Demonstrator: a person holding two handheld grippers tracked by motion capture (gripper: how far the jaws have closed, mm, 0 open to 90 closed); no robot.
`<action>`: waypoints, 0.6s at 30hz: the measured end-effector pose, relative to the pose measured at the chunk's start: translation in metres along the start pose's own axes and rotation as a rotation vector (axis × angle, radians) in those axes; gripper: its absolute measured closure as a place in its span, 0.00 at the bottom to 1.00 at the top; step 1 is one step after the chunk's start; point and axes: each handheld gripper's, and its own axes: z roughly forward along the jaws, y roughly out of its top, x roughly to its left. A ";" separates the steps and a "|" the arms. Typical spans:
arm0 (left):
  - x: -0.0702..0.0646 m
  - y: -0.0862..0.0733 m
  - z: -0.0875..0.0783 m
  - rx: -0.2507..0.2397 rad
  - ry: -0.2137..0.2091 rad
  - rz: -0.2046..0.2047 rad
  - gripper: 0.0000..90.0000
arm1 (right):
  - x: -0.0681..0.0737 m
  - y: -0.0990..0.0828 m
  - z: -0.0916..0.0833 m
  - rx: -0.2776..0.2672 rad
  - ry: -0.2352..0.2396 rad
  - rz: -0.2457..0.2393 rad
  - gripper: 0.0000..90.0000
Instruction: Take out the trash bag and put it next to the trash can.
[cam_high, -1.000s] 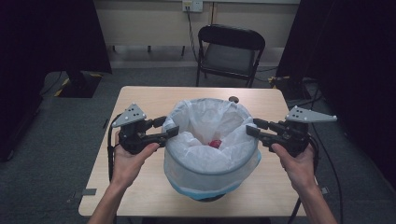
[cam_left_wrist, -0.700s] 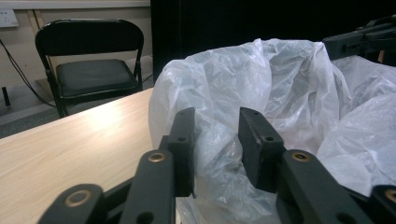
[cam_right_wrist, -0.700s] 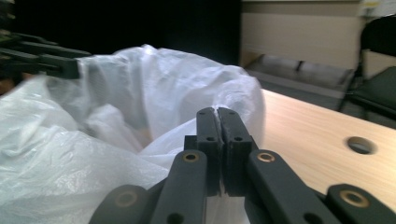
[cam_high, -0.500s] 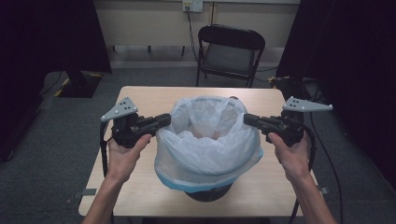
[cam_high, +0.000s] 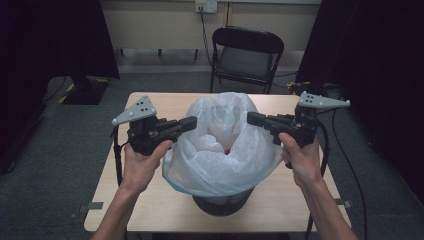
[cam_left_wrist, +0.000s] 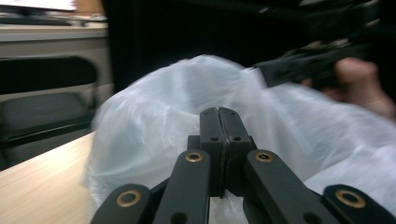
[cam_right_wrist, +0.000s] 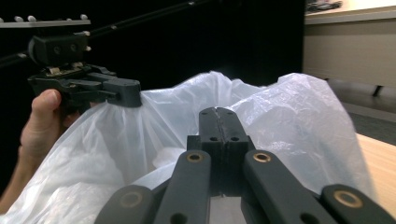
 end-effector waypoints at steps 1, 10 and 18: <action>-0.003 0.004 0.000 -0.012 -0.004 0.000 1.00 | 0.002 0.004 0.002 0.005 0.004 -0.004 1.00; -0.021 0.025 0.014 -0.054 -0.035 0.030 1.00 | 0.026 0.022 0.020 -0.008 0.083 -0.042 1.00; -0.028 0.031 0.035 -0.059 -0.094 0.005 1.00 | 0.041 0.015 0.029 0.031 0.125 -0.052 0.80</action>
